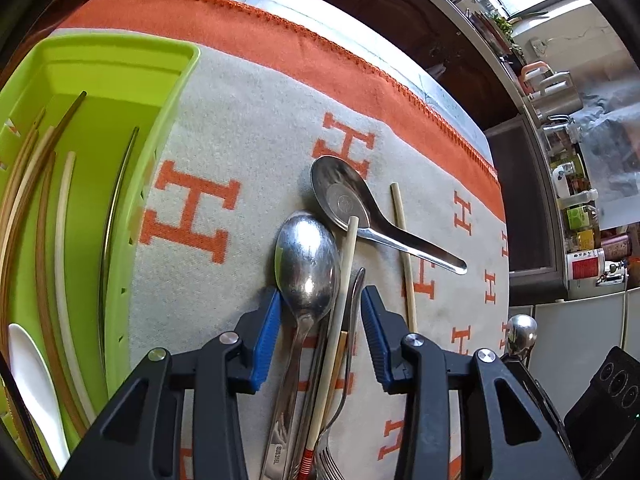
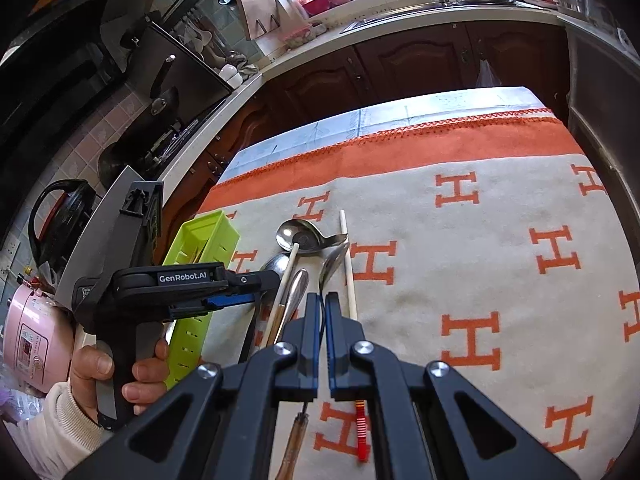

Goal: Organize utensils
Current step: 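Grasp the steel knife with the left tool while the right tool lifts the spoon, then carry the knife and small spoon into the green tray and open both tools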

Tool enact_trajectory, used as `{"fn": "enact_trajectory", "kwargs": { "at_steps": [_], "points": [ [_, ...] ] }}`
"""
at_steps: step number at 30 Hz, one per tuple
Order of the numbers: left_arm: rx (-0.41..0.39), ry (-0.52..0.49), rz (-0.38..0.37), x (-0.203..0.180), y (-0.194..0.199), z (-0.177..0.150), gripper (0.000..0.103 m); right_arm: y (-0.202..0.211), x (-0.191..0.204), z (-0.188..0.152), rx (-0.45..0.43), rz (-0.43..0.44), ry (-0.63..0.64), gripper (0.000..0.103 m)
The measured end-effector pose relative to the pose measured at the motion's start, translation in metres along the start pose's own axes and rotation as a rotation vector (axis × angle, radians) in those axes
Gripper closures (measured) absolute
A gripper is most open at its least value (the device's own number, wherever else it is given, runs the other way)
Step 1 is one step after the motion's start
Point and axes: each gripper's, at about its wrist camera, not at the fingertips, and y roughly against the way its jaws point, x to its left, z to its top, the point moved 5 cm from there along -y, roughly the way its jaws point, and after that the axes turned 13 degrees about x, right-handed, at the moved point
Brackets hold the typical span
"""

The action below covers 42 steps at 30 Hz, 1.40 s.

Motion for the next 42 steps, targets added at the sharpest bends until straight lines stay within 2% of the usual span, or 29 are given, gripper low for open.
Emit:
{"fn": "enact_trajectory", "kwargs": {
  "at_steps": [1,2,4,7,12,15,18,27,42],
  "points": [
    [-0.003,0.002,0.003,0.000,0.000,0.000,0.069,-0.001,-0.001,0.000,0.000,0.003,-0.002,0.101],
    [-0.007,0.008,0.015,0.001,-0.001,0.001,0.079,-0.001,-0.001,0.000,0.001,0.006,-0.003,0.101],
    [-0.003,0.019,0.004,0.003,-0.002,0.003,0.084,-0.002,-0.002,-0.001,0.003,0.004,-0.003,0.101],
    [-0.006,0.011,0.008,0.002,-0.002,0.001,0.087,-0.004,-0.003,-0.003,0.006,0.003,-0.002,0.101],
    [-0.029,-0.036,0.058,-0.005,-0.003,-0.002,0.090,-0.006,-0.006,-0.005,0.011,0.003,-0.009,0.101],
    [-0.038,-0.034,0.041,-0.004,-0.003,0.000,0.094,-0.005,-0.006,-0.006,0.010,0.002,-0.010,0.101],
    [-0.065,-0.039,0.059,-0.002,0.003,-0.003,0.099,-0.004,-0.006,-0.006,0.008,0.003,-0.008,0.101],
    [-0.120,-0.081,0.042,-0.002,0.027,-0.021,0.100,0.000,0.004,-0.011,0.004,0.016,0.014,0.101],
    [-0.315,-0.233,0.061,-0.029,0.109,-0.070,0.101,0.019,0.046,-0.026,-0.018,0.031,0.094,0.101]
  ]
}}
